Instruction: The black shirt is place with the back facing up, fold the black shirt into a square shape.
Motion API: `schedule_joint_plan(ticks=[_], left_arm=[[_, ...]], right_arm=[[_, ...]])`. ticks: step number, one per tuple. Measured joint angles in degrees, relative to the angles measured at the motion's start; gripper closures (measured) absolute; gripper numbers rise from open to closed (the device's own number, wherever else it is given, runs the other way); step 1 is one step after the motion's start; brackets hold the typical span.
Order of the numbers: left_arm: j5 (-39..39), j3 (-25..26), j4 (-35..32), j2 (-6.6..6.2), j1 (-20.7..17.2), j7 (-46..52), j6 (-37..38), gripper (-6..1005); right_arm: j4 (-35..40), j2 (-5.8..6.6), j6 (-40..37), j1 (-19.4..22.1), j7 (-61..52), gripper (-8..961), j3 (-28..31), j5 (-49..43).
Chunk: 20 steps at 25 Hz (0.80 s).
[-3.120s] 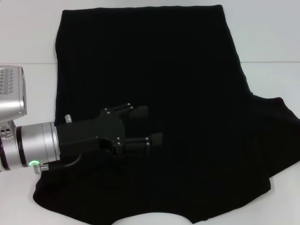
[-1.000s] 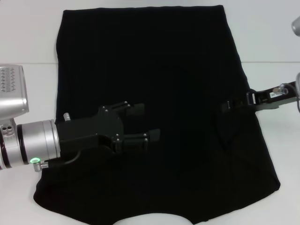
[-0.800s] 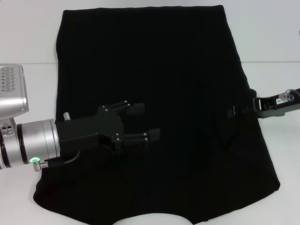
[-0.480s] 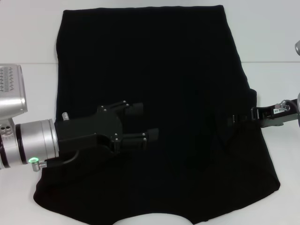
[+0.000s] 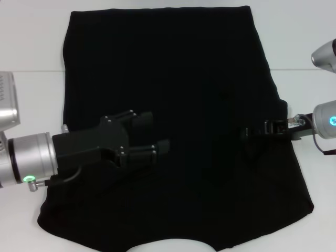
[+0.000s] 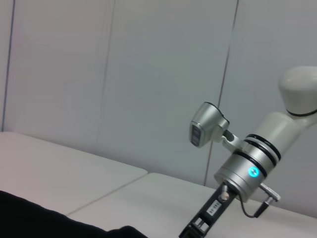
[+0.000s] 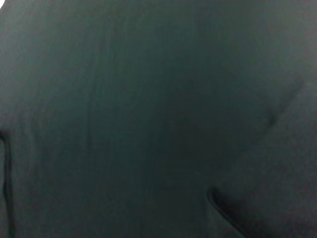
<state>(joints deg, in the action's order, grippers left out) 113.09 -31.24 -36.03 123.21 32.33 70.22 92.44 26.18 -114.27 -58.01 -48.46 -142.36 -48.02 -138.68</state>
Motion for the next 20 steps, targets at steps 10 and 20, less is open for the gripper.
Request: schedule_joint_plan(ticks=[10,20], left_arm=[[0.4,5.1,-1.6,-0.74,-1.8,0.0,0.5,139],[6.5,9.6,-7.0,-1.19,-6.4,6.3,0.1,140]], right_arm=[[1.2,0.67,-12.7,0.4,8.2,218,0.5,16.2],[2.0,-1.63,-15.5,2.8,21.8,219,0.5,22.4]])
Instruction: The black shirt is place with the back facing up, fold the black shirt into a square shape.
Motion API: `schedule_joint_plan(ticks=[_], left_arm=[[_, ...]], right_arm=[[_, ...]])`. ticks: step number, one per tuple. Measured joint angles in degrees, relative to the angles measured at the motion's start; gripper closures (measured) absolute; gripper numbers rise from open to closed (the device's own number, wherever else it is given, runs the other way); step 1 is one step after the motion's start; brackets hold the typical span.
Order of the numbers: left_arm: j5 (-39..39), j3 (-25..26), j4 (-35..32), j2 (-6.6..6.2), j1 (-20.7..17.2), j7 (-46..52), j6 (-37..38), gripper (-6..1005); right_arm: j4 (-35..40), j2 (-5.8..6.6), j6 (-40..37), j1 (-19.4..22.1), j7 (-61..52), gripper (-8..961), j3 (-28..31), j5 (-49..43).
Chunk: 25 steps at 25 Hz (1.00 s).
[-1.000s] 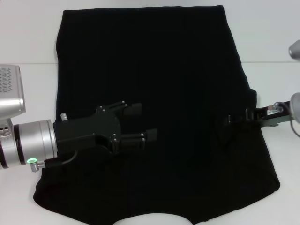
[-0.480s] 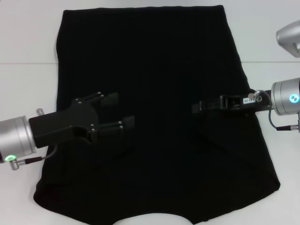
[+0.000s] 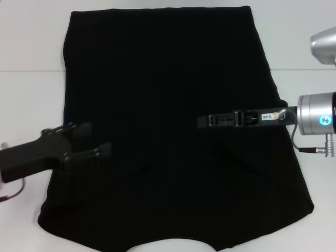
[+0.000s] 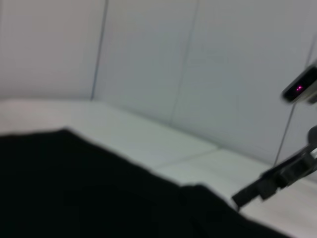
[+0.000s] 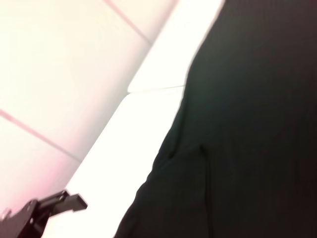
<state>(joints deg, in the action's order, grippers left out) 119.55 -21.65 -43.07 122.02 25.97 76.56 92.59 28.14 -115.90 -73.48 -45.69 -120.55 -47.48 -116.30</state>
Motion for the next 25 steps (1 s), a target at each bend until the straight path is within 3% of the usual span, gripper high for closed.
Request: schedule_joint_plan(ticks=[3,6,12,19,25], left_arm=[[4.1,1.7,-3.4,0.09,-1.6,3.8,0.8,140],[6.8,3.1,-7.7,0.72,-3.7,6.3,1.7,139],[11.5,3.5,-13.9,1.28,-7.1,7.9,4.9,139],[16.2,4.8,-13.9,1.19,-7.2,8.8,6.1,139],[16.9,4.8,-14.0,1.12,-6.7,15.8,3.8,140]], right_arm=[[0.6,-1.41,1.7,0.7,4.5,219,0.0,0.1],[0.6,-2.00,3.8,0.9,6.2,219,0.1,0.1],[0.6,-1.79,5.6,0.8,6.3,218,0.1,0.2],[0.7,-1.40,6.2,0.3,6.1,218,0.1,0.2],[0.7,-1.41,6.2,0.1,6.0,218,0.1,0.2]])
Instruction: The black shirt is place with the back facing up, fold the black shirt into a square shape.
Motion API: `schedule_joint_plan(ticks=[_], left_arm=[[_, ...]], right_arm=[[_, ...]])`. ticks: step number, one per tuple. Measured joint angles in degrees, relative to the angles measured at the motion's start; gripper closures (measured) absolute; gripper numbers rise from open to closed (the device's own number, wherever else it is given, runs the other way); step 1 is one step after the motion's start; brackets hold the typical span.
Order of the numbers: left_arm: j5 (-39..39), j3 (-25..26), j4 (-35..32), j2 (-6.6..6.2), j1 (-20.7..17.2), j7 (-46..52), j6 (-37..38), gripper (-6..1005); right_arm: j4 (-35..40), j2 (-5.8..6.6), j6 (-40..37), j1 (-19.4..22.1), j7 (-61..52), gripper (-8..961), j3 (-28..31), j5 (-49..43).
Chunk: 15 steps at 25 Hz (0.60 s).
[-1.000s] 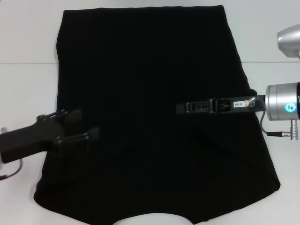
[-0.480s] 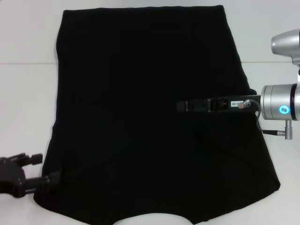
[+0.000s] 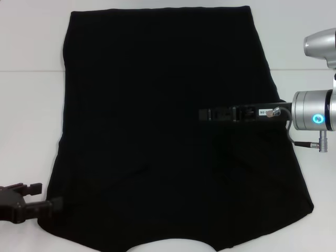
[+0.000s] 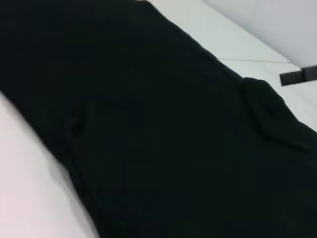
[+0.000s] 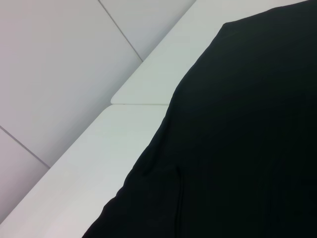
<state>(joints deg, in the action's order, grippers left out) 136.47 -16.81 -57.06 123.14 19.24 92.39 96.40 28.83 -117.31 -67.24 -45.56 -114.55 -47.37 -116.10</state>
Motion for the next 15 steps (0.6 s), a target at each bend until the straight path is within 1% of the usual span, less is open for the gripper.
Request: schedule_joint_plan(ticks=[6,15], left_arm=[[2.7,-0.1,-1.7,-0.34,0.8,5.2,-0.2,140],[4.9,-1.4,0.3,-0.11,2.1,5.6,-2.6,143]], right_arm=[[0.0,-0.01,0.0,0.0,-0.2,219,0.0,0.0],[0.0,-0.01,-0.1,0.1,-0.2,219,0.0,0.0]])
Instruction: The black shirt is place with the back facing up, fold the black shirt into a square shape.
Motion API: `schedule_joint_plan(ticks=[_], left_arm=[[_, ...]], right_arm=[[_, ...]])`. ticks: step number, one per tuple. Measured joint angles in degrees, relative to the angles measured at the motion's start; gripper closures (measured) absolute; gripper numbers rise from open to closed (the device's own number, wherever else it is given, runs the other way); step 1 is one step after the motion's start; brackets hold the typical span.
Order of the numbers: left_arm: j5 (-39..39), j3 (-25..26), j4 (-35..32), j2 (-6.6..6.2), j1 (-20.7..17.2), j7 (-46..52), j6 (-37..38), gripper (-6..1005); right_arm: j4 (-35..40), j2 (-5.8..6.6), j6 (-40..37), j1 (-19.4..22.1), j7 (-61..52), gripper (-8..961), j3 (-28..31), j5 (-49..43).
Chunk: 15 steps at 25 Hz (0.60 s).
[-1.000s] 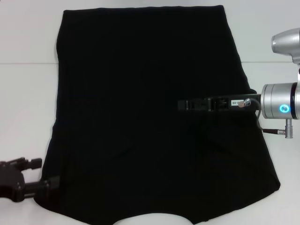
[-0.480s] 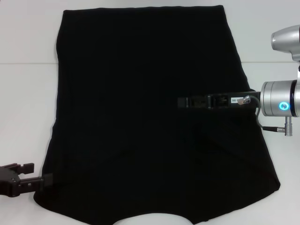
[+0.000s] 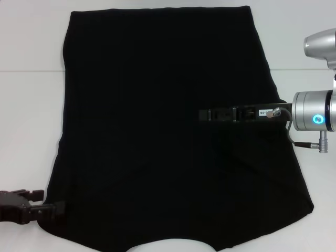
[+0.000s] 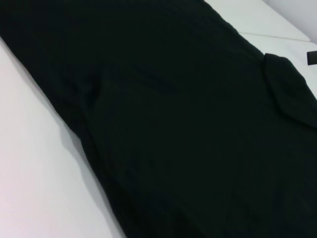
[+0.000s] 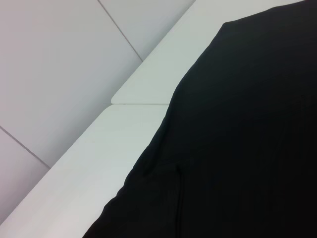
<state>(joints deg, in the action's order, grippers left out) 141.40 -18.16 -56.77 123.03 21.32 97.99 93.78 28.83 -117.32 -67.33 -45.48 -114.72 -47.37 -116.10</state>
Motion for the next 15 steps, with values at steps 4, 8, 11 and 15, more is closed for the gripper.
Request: schedule_joint_plan(ticks=[4,8,11,15], left_arm=[[1.5,-0.1,0.7,-0.10,0.5,0.0,-1.2,152],[2.3,-0.1,0.7,-0.09,0.7,-0.2,-1.2,169],[2.5,-0.1,1.1,-0.27,0.9,-0.4,-1.3,182],[2.6,-0.5,1.5,-0.38,1.1,-0.9,-1.4,288]], right_arm=[[0.0,0.04,0.0,0.1,0.0,219,0.0,0.0],[0.1,0.06,0.1,0.1,0.0,219,0.0,0.0],[0.4,0.08,0.0,0.1,0.0,218,0.0,0.0],[0.6,0.09,-0.2,0.1,-0.1,218,0.1,0.0]])
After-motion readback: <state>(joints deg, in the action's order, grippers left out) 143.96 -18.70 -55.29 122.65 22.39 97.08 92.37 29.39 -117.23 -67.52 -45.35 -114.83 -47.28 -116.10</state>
